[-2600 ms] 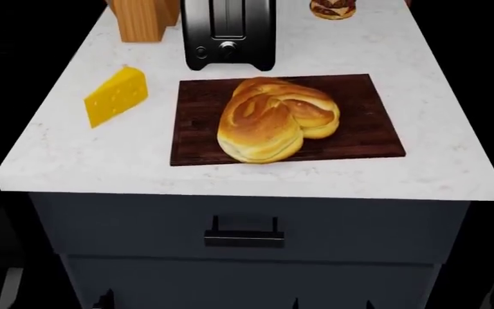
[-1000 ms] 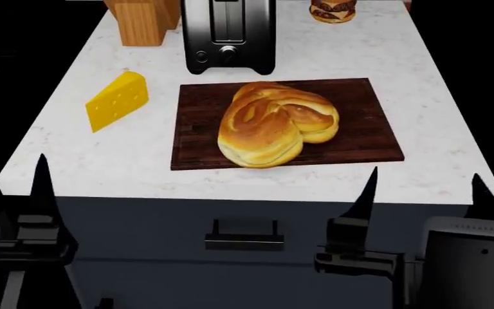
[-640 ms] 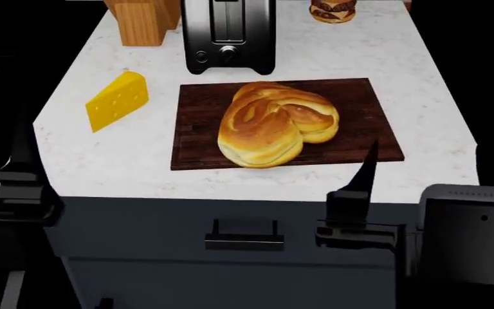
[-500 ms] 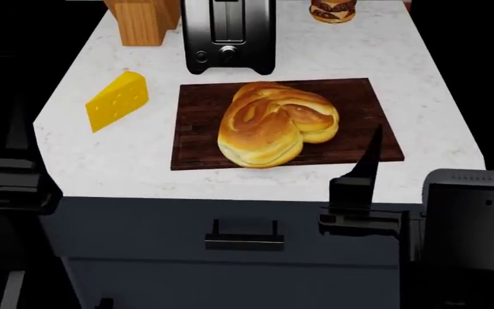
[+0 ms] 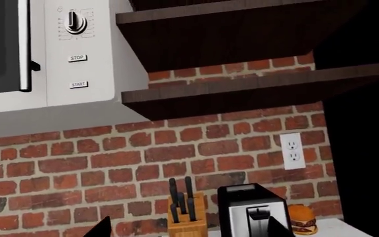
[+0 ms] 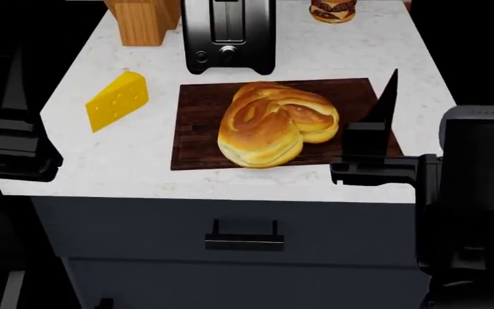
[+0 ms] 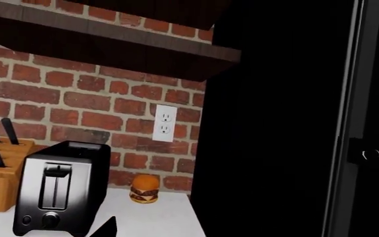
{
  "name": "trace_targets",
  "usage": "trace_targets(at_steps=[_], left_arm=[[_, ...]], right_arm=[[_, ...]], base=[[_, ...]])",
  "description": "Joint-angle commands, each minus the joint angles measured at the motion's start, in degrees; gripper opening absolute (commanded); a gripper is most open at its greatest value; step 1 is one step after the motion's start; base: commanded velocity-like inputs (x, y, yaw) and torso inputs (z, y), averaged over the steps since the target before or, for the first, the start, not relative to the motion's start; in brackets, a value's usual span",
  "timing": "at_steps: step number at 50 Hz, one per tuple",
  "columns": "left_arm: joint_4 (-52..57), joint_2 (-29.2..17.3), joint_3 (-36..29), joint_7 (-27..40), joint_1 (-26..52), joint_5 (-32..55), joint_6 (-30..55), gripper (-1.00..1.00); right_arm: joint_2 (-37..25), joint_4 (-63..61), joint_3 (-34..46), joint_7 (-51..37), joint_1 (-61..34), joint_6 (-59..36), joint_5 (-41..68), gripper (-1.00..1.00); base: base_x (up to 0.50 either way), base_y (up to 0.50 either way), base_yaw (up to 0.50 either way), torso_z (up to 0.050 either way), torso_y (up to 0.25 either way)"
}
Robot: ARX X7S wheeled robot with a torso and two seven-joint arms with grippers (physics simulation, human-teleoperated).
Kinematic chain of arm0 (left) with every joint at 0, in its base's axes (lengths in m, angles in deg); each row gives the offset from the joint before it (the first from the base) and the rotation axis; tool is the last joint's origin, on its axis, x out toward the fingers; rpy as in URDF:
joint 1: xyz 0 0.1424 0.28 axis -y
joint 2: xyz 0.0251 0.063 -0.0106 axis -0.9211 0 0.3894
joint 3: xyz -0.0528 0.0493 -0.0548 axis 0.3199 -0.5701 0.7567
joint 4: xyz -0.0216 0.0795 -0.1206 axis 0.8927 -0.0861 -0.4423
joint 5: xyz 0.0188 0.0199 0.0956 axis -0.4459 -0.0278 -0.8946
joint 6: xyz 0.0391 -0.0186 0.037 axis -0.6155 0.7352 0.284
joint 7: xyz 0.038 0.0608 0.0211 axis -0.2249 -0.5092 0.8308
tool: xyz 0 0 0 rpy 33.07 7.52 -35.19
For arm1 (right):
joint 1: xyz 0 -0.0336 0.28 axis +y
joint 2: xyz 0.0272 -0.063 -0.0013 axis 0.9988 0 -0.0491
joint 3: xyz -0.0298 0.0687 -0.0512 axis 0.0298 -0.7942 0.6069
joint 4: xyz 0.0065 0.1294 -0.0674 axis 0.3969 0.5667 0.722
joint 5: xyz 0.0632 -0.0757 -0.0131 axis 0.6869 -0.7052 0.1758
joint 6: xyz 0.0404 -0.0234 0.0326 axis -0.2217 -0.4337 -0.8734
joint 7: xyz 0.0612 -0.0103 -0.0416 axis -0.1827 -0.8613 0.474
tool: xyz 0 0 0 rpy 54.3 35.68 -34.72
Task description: Pick up the wedge of cheese and place it on the slice of bread to prepare a simple cheese on bread dish.
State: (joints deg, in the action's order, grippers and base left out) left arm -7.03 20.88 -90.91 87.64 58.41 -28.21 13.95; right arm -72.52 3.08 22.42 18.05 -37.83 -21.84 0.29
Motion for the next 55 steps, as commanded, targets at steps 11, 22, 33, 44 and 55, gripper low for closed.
trace_targets(at_steps=[11,22,33,44,55], left_arm=[[1.48,-0.19,-1.68,0.82,5.56,0.89,4.49,1.00],[1.16,-0.21,-2.56,1.02,7.91,1.23,5.76,1.00],[1.42,-0.15,-3.29,1.27,11.42,1.82,8.38,1.00],[1.46,-0.34,-2.91,1.42,13.17,2.31,9.30,1.00],[1.84,-0.48,-2.80,1.89,13.35,2.59,9.70,1.00]], right_arm=[[-0.75,3.33,1.46,0.94,-5.62,0.30,0.24,1.00],[-0.88,3.97,2.55,1.16,-8.13,-0.51,0.45,1.00],[-0.91,3.63,2.67,1.20,-10.50,-1.90,1.06,1.00],[-0.46,2.88,2.45,0.72,-11.33,-2.34,1.48,1.00],[-0.46,2.64,2.48,0.62,-11.39,-2.48,1.80,1.00]], base=[[0.00,0.00,0.00,0.000,0.000],[0.00,0.00,0.00,0.000,0.000],[0.00,0.00,0.00,0.000,0.000],[0.00,0.00,0.00,0.000,0.000],[0.00,0.00,0.00,0.000,0.000]])
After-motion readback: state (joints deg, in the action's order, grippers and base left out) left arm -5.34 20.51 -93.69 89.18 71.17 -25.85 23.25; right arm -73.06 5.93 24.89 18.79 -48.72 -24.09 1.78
